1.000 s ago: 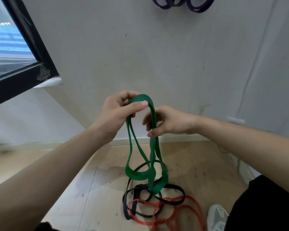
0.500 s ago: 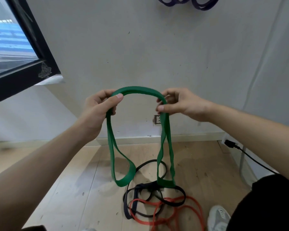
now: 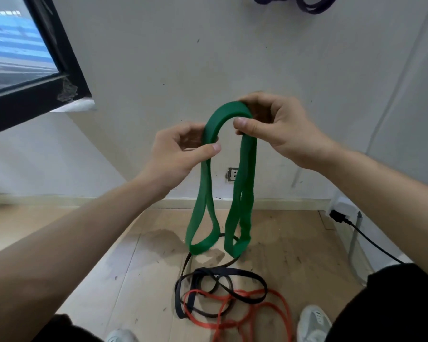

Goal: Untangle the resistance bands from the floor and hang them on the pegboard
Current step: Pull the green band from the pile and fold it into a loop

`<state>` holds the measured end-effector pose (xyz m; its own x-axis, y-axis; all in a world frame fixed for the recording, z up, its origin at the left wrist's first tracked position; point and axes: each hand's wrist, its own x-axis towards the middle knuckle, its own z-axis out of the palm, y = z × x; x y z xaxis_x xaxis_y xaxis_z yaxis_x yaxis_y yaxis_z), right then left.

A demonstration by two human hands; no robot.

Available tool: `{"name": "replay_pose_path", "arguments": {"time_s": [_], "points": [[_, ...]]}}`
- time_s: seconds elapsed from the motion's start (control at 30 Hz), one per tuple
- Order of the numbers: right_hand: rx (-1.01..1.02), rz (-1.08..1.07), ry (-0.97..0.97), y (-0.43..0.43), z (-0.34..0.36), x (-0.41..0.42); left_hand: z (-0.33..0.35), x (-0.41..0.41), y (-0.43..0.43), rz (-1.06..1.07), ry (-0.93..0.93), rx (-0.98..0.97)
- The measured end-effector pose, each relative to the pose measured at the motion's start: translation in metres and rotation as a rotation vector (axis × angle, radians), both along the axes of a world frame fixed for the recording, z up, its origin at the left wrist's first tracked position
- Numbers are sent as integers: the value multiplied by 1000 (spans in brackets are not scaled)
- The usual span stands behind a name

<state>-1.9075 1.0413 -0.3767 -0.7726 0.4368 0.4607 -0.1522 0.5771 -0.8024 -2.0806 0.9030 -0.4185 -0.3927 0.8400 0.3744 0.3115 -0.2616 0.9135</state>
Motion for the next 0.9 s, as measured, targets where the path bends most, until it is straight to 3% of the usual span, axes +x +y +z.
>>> {"name": "replay_pose_path", "arguments": {"time_s": [0.2, 0.3, 0.53, 0.9], "points": [[147, -87, -202, 7, -5, 2, 0, 3, 1, -7, -33, 34], [166, -25, -331, 11, -9, 6, -2, 1, 0, -77, -53, -19], [119, 145, -302, 12, -5, 10, -8, -4, -4, -173, -43, -115], [48, 97, -172, 2, -7, 6, -15, -1, -1, -173, -35, -79]]}}
